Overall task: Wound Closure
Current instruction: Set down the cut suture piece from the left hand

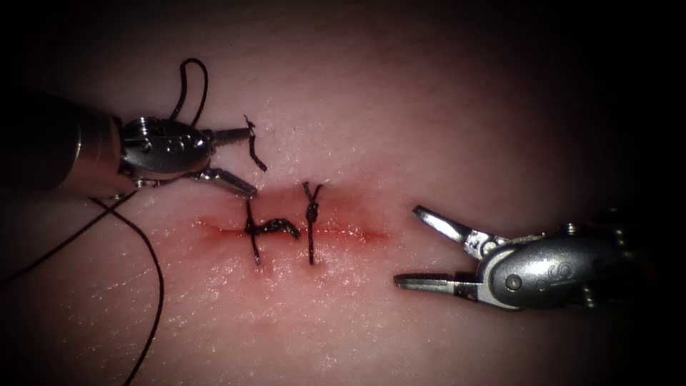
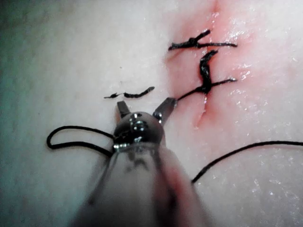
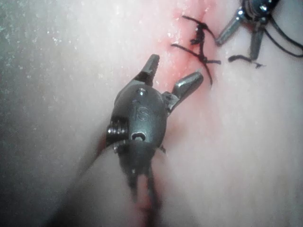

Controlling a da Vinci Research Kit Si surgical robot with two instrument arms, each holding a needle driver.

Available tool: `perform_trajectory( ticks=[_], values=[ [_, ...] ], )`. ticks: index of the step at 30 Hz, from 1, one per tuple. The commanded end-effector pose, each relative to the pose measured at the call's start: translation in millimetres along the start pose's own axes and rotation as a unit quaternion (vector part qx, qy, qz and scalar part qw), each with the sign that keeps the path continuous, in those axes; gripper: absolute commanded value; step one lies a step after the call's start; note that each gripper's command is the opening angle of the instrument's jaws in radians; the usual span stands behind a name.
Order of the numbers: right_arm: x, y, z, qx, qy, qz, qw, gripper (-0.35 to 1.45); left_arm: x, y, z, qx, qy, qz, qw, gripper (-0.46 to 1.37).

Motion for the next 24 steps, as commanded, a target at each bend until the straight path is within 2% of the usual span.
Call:
perform_trajectory(
  ticks=[1, 7, 12, 19, 22, 24],
  values=[
    [0.0, 0.0, 0.0, 0.003, 0.0, 0.0, 1.0, 1.41, -0.1, 0.0, -0.2, -0.003, 0.0, -0.001, 1.0, 0.63],
    [0.0, 0.0, 0.0, 0.004, -0.001, 0.003, 1.0, 1.41, 0.5, 0.7, -1.6, -0.009, -0.003, -0.005, 0.9999, 0.61],
    [0.0, 0.0, 0.2, 0.003, -0.002, 0.003, 1.0, 1.41, 2.9, 1.7, -3.2, -0.009, -0.003, -0.009, 0.9999, 0.65],
    [0.0, -0.1, 0.9, 0.0, -0.006, 0.003, 1.0, 1.42, 8.4, 2.4, -6.4, 0.004, 0.075, -0.002, 0.9972, 0.47],
    [-0.1, 0.1, 1.2, 0.0, -0.008, 0.003, 1.0, 1.42, 9.8, 3.0, -8.0, 0.01, 0.089, -0.002, 0.996, 0.41],
    [-0.2, 0.2, 1.4, 0.0, -0.01, 0.003, 1.0, 1.42, 10.4, 3.6, -9.0, 0.011, 0.09, 0.007, 0.9959, 0.44]
  ],
)
